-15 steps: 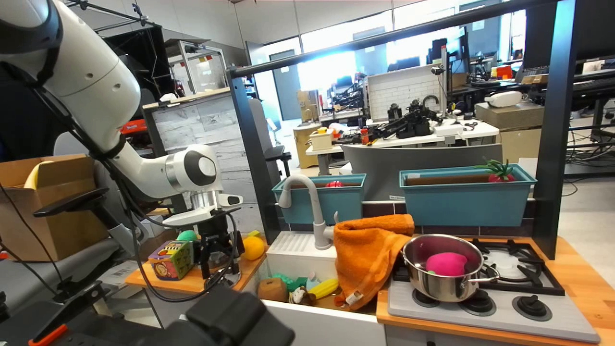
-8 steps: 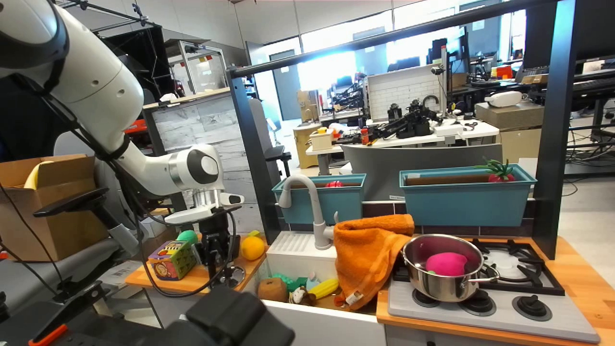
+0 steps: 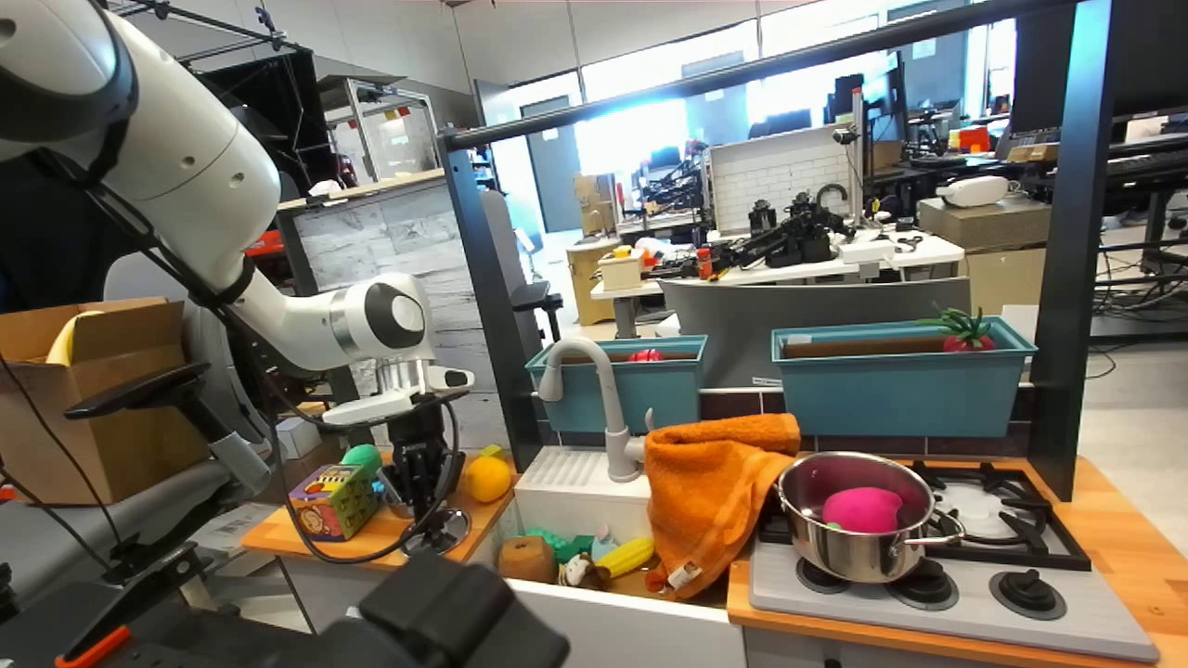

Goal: Pick up the lid and close the pot

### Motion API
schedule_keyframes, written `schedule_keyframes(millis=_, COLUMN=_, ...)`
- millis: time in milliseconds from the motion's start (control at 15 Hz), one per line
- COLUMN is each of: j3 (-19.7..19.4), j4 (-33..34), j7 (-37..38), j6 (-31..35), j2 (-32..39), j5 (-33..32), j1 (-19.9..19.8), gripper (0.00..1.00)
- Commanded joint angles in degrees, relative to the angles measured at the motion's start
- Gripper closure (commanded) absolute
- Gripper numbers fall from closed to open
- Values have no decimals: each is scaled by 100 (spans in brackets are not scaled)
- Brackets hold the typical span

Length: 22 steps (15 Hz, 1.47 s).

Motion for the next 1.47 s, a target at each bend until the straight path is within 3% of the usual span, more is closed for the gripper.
schedule_keyframes(millis=0, j3=12, j4=293, j7=2, j6=-289, j2=77, j5=32, j1=10, gripper=95)
schedule_keyframes(millis=600, j3=-61, j4=-429, j7=-52, j6=-1179, j2=-692, j5=-38, j1=-73, gripper=95)
schedule_keyframes(millis=1000, j3=2, j4=-545, j7=-9, j6=-137, j2=-848, j5=-42, j1=-75, gripper=95)
schedule_keyframes(millis=1400, j3=96, j4=-33, j7=59, j6=116, j2=-561, j5=-99, j1=286, gripper=95)
